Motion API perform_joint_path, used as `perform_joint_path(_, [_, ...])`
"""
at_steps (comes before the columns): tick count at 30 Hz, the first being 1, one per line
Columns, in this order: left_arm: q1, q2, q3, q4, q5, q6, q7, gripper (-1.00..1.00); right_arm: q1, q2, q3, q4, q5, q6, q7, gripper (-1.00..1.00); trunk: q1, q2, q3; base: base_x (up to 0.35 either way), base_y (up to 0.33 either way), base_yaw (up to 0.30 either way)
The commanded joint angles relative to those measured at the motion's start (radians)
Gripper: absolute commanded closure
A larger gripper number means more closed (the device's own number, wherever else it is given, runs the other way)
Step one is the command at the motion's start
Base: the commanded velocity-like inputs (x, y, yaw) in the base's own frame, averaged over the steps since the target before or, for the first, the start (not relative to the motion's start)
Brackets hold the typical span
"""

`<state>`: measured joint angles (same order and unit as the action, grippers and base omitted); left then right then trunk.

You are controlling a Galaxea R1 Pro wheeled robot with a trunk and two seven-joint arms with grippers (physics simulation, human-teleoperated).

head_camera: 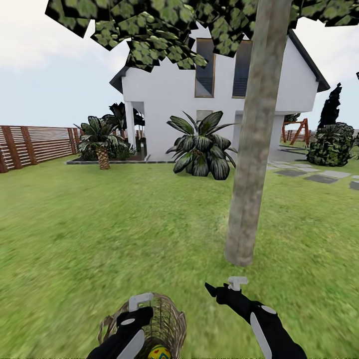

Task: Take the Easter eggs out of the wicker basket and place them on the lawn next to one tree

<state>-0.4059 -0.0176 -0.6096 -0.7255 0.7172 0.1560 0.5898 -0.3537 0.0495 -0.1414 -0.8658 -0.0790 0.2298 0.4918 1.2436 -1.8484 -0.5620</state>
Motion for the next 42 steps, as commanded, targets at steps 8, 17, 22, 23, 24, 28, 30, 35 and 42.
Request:
perform_joint_path(8, [-0.002,-0.001,-0.004,-0.001,0.001,0.005,0.004,-1.0,-0.001,0.001,-0.004,-0.001,-0.009,0.009,0.005,-1.0,0.031,-0.057,-0.026,0.0,0.0,0.0])
perform_joint_path(17, [-0.003,-0.001,-0.004,0.0,0.001,0.014,0.002,-1.0,-0.001,0.001,-0.004,-0.001,-0.009,0.009,0.005,-1.0,0.065,-0.12,-0.054,0.0,0.0,0.0])
perform_joint_path(22, [-0.005,-0.001,-0.004,0.0,0.002,0.058,-0.027,-1.0,-0.001,0.001,-0.004,-0.001,-0.009,0.009,0.006,-1.0,0.084,-0.155,-0.07,0.0,0.0,0.0])
perform_joint_path(23, [-0.006,-0.001,-0.003,-0.001,0.002,0.085,-0.033,-1.0,-0.001,0.001,-0.005,-0.001,-0.009,0.009,0.007,-1.0,0.088,-0.162,-0.073,0.0,0.0,0.0])
perform_joint_path(24, [-0.006,-0.001,-0.003,-0.001,0.002,0.098,-0.035,-1.0,-0.001,0.001,-0.005,-0.001,-0.009,0.009,0.007,-1.0,0.092,-0.169,-0.076,0.0,0.0,0.0])
perform_joint_path(28, [-0.008,-0.001,-0.003,-0.001,0.016,0.149,-0.041,-1.0,-0.001,0.001,-0.006,-0.001,-0.008,0.009,0.008,-1.0,0.107,-0.197,-0.089,0.0,0.0,0.0])
perform_joint_path(30, [-0.01,-0.001,-0.003,0.0,0.02,0.156,-0.041,-1.0,-0.001,0.001,-0.006,-0.001,-0.008,0.009,0.008,-1.0,0.115,-0.211,-0.095,0.0,0.0,0.0])
perform_joint_path(35, [-0.01,-0.001,-0.002,0.0,0.024,0.162,-0.042,-1.0,-0.001,0.001,-0.006,-0.001,-0.008,0.009,0.008,-1.0,0.134,-0.246,-0.111,0.0,0.0,0.0])
perform_joint_path(42, [-0.01,0.0,-0.002,-0.001,0.025,0.163,-0.042,-1.0,-0.001,0.001,-0.006,-0.001,-0.008,0.009,0.008,-1.0,0.142,-0.26,-0.117,0.0,0.0,0.0])
